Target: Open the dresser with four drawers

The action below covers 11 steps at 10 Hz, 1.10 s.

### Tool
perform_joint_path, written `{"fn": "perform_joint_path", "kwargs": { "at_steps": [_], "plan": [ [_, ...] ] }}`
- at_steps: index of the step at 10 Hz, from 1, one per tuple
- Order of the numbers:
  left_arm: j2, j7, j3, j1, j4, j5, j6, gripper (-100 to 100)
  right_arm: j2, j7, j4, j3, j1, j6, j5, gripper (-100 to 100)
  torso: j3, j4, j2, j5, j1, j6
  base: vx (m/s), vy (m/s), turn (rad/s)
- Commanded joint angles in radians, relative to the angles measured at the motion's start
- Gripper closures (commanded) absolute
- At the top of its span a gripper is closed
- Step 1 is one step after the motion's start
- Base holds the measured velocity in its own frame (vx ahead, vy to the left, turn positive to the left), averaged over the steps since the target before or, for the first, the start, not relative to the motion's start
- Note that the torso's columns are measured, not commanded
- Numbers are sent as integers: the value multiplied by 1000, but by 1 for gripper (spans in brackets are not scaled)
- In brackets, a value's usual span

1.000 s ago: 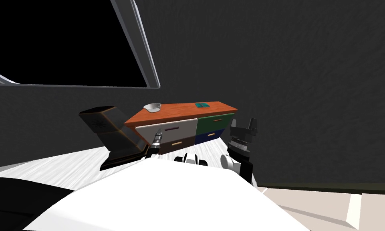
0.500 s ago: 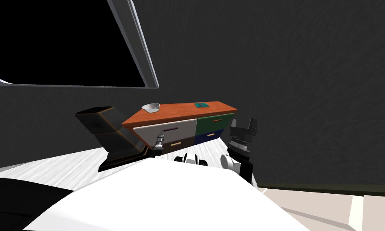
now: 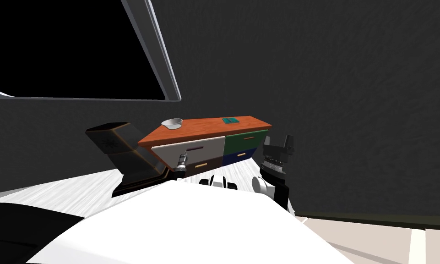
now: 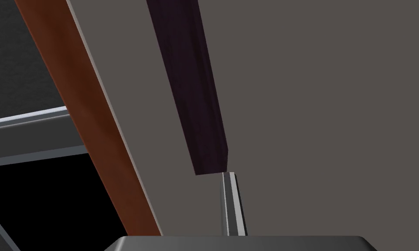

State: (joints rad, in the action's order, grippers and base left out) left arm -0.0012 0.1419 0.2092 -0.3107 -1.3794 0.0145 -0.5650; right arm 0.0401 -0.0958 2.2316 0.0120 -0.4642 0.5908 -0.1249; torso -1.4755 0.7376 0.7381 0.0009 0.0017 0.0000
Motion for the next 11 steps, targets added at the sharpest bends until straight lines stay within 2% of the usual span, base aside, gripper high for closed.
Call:
{"fn": "perform_joint_path", "kwargs": {
  "at_steps": [1,2,4,5,8,9,11],
  "plan": [
    [-7,35,-67,-80,-56,24,-28,100,0,0,0,0,0,0,0,0,-1,0,0,0,0,0,5,25,64],
    [-7,35,-67,-88,-56,24,-28,100,0,0,0,0,0,0,0,0,-1,0,0,-1,0,0,6,19,16],
    [-13,62,-120,-150,-101,43,-52,100,0,0,0,0,0,0,0,0,-1,0,0,-1,-2,0,10,17,49],
    [-13,62,-120,-158,-101,43,-52,100,0,0,0,0,0,0,0,0,-1,0,0,-1,-2,0,7,11,22],
    [-20,103,-201,-253,-168,72,-87,100,0,0,0,0,0,0,0,0,0,1,0,-1,-2,0,7,16,57],
    [-20,103,-201,-263,-168,72,-87,100,0,0,0,0,0,0,0,0,0,0,0,-1,-1,0,5,16,17],
    [-26,130,-254,-333,-213,92,-111,100,0,0,0,0,0,0,0,0,-1,0,0,-1,-2,0,10,16,54]
  ]
}}
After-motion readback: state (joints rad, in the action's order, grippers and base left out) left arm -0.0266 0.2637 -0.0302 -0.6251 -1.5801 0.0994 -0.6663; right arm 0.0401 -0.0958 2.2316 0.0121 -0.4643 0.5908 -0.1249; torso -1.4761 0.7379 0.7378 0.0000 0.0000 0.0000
